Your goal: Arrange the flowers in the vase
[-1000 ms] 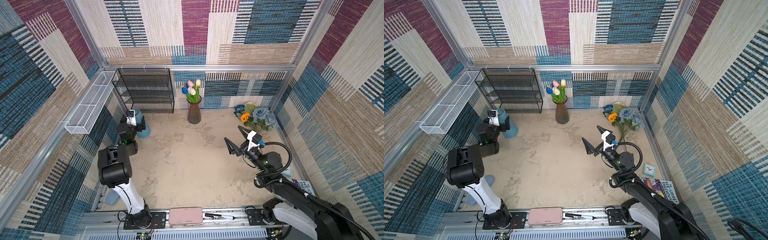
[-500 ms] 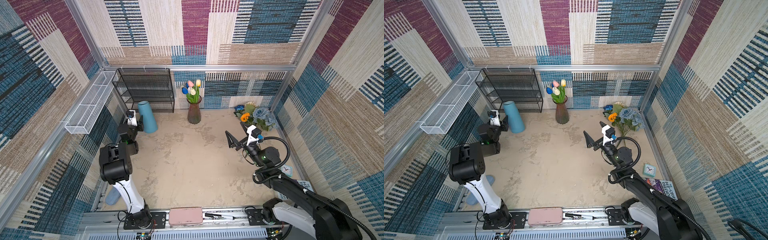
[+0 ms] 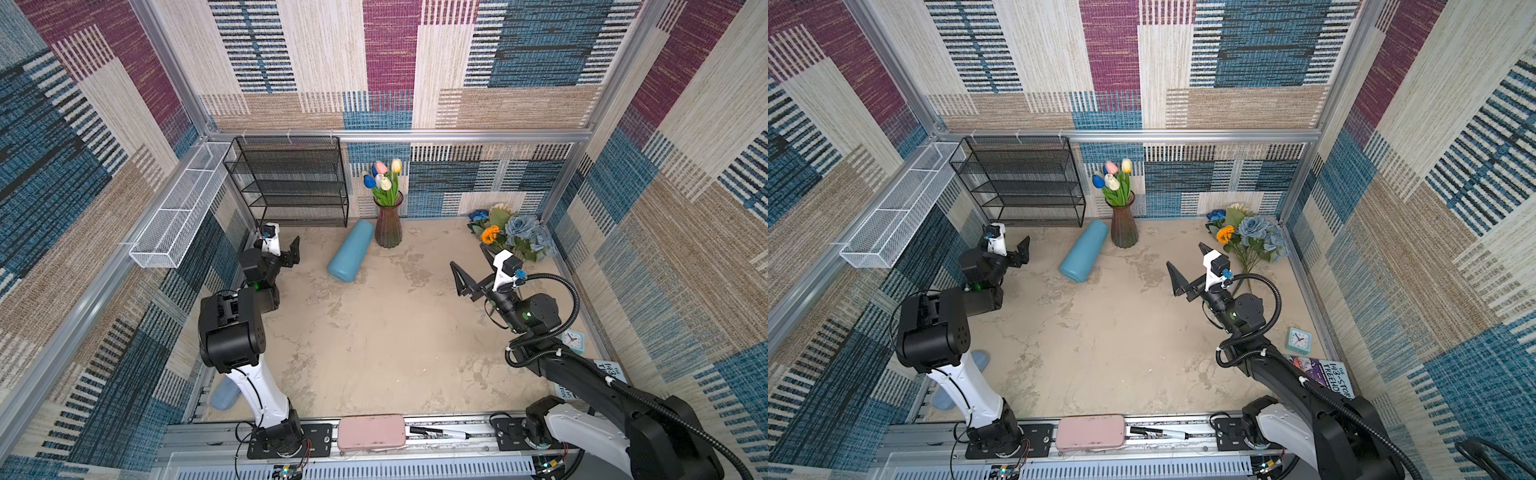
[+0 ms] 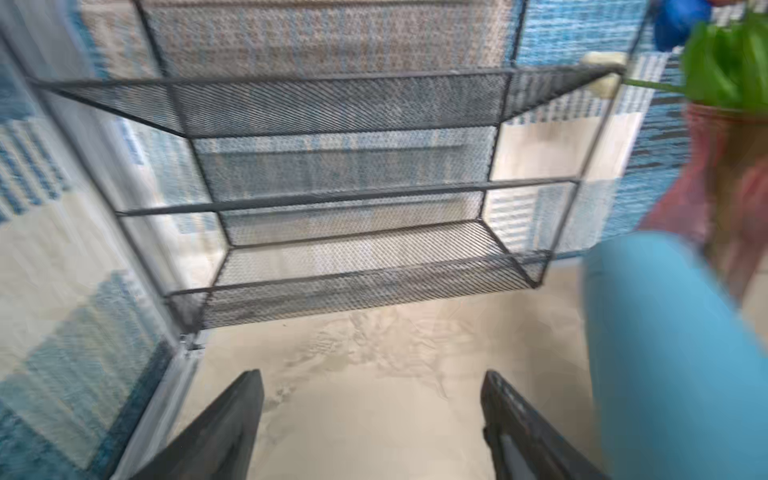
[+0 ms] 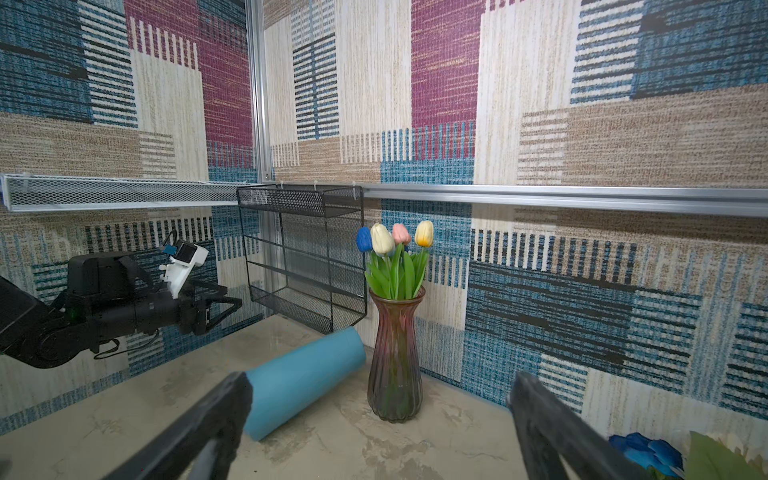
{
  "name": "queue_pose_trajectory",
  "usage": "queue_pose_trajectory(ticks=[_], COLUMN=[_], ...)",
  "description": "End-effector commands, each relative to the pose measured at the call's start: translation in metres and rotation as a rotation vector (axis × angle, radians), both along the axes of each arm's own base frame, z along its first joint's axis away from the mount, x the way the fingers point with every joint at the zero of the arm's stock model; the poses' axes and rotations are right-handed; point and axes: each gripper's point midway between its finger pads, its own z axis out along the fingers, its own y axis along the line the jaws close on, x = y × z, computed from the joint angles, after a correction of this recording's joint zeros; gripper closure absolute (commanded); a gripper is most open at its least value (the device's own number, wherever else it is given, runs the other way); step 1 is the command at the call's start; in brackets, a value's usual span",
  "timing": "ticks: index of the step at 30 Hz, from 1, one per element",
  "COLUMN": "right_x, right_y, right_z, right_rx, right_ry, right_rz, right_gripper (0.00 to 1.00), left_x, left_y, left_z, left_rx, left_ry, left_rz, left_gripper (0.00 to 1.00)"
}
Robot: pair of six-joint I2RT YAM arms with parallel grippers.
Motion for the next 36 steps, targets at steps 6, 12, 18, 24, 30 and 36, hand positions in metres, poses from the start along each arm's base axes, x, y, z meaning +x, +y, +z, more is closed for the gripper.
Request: queue_pose_trajectory(ticks=[6,12,18,24,30,36], right_x=[0.001,0.021,0.064,0.115,0.169,0.211], right_y=[0.0,-0.002,0.02,0.035,0.06,0.076], right_z=[0.002,-0.02,-0.058,-0.084,-0.108,-0.133], right_rx=[0.021,0.034,-0.041,-0.063,-0.05,0.005], right_ry=[-0.007,0.085,0.247,0.394,0.561,0.69], right_rz=[0.005,-0.039,0.001,0.049,0.119,0.171], right_gripper=[0.0,0.0,0.0,0.0,0.0,0.0], left_x=[-0.027,-0.062,-0.087,-0.095,-0.07,-0.03], left_y=[-0.068,-0.111,-0.144,-0.186,-0.205,-0.222], left_z=[0.023,0.029,0.025,-0.008,-0.032,-0.052], left_rx=[0.052,0.001,-0.267,-0.354,-0.361,-0.295], left_ry=[0.023,0.158,0.242,0.373,0.46,0.487], left_rz=[-0.118,-0.132,-0.213,-0.24,-0.255,-0.35], left_gripper=[0.13,0.13,0.11,0.1,0.08,0.03])
